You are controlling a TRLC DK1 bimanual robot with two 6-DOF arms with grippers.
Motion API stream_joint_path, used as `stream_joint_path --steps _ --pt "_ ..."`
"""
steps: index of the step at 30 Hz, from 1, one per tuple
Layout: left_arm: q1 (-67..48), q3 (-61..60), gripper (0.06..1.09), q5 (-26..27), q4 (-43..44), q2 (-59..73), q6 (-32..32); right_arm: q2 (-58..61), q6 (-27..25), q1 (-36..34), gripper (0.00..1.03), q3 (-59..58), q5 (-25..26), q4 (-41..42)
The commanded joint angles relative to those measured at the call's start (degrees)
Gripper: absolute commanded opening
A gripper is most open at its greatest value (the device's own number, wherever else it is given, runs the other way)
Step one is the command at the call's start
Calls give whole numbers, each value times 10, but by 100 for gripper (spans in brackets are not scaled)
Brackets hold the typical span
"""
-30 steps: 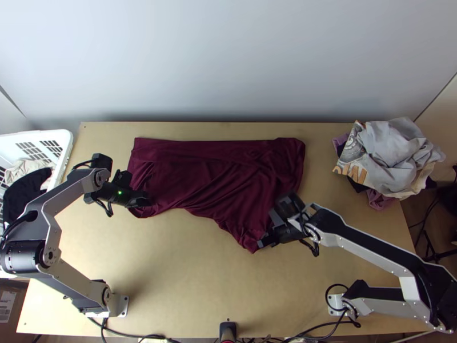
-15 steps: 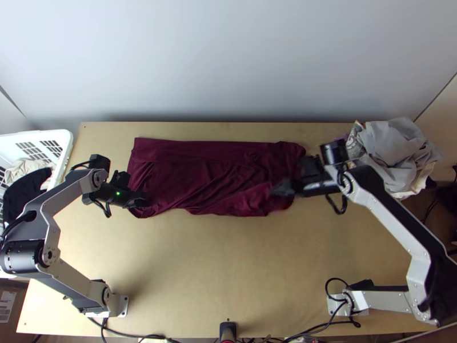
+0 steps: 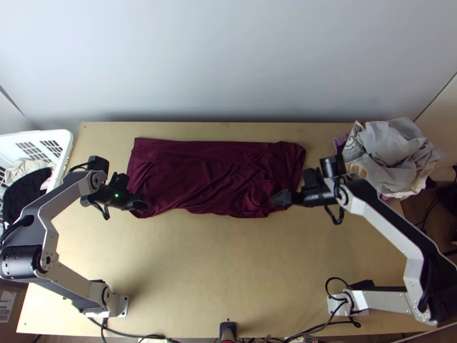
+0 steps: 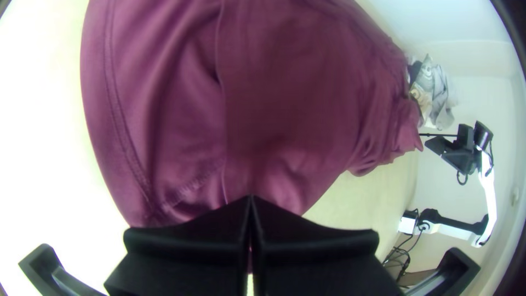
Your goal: Fold the t-shirt
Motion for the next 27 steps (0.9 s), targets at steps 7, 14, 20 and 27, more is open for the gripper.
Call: stream_joint_path --steps 7,14,20,27 --pt "-2 -10 9 1 8 3 -11 12 32 89 99 -73 122 103" --pt "0 -10 9 1 7 -3 -12 64 32 100 99 -67 157 128" --pt "4 -14 9 1 8 0 -11 87 39 123 72 -42 208 126" --pt "0 -16 9 1 12 1 -15 82 37 118 6 -28 215 116"
